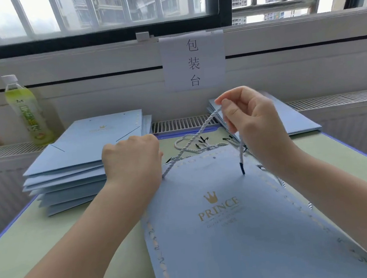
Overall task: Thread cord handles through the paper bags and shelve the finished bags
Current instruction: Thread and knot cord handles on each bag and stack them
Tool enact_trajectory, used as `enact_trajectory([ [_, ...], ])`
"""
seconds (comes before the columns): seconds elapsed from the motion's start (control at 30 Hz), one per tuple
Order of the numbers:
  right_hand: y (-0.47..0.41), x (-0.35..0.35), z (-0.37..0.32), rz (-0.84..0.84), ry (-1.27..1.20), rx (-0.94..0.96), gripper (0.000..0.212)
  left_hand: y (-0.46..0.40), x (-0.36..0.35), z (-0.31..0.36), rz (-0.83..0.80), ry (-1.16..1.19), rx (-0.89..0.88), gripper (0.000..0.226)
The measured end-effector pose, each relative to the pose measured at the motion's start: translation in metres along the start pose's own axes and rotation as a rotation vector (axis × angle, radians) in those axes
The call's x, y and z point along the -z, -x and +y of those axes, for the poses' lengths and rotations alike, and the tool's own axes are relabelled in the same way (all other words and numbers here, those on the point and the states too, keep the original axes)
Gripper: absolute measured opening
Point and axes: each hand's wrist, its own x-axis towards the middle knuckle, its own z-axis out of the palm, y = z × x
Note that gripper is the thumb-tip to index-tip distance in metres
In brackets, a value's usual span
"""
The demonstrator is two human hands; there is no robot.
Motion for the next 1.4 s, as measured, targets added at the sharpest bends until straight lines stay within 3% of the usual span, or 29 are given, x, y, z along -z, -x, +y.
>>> enact_trajectory([
  [0.03,0.002,-0.002,0.0,-0.065,-0.02,-0.031,0.018,0.0,0.002,0.001,0.062,0.092,-0.006,0.031],
  [0.1,0.005,-0.006,0.001,-0.187,-0.035,-0.067,0.017,-0.001,0.002,0.006,0.128,0.489,-0.071,0.04],
  [0.17,0.008,-0.007,0.003,-0.267,-0.037,-0.053,0.016,0.0,0.002,0.013,0.086,0.897,-0.217,0.043],
  [0.2,0.009,-0.008,0.003,-0.29,-0.044,-0.036,0.015,0.002,0.001,0.016,0.057,0.982,-0.273,0.039],
  [0.3,0.007,-0.006,0.005,-0.282,0.002,-0.016,0.011,0.002,-0.01,0.02,0.101,0.996,-0.31,0.017],
  [0.47,0.003,0.002,0.016,-0.301,0.501,0.104,0.015,-0.002,-0.006,0.015,0.353,1.183,-0.19,0.02],
  [0.6,0.005,0.004,0.022,-0.41,0.647,0.062,0.024,0.001,0.004,0.01,0.524,1.276,-0.168,0.019],
  [0.7,0.004,0.004,0.021,-0.377,0.641,-0.005,0.023,0.003,0.004,0.011,0.312,1.369,-0.24,0.034],
  [0.8,-0.001,0.007,0.018,-0.323,0.461,-0.207,0.031,0.001,-0.008,0.015,-0.042,1.269,-0.286,0.038],
  [0.9,-0.005,0.008,0.012,-0.291,0.128,-0.489,0.039,0.0,-0.029,0.019,-0.093,0.945,-0.314,0.018],
  [0.97,-0.005,0.009,0.01,-0.239,-0.059,-0.593,0.033,0.001,-0.039,0.022,-0.104,0.837,-0.309,0.013],
  [1.13,-0.005,0.01,0.016,-0.325,0.114,-0.593,0.018,0.004,-0.044,0.027,-0.208,0.751,-0.246,0.037],
  [1.23,-0.001,0.006,0.018,-0.432,0.252,-0.536,0.021,0.003,-0.036,0.024,-0.128,0.797,-0.139,0.024],
  [1.4,0.0,0.003,0.016,-0.43,0.502,-0.215,0.011,0.002,-0.026,0.02,-0.051,0.749,-0.144,0.011],
])
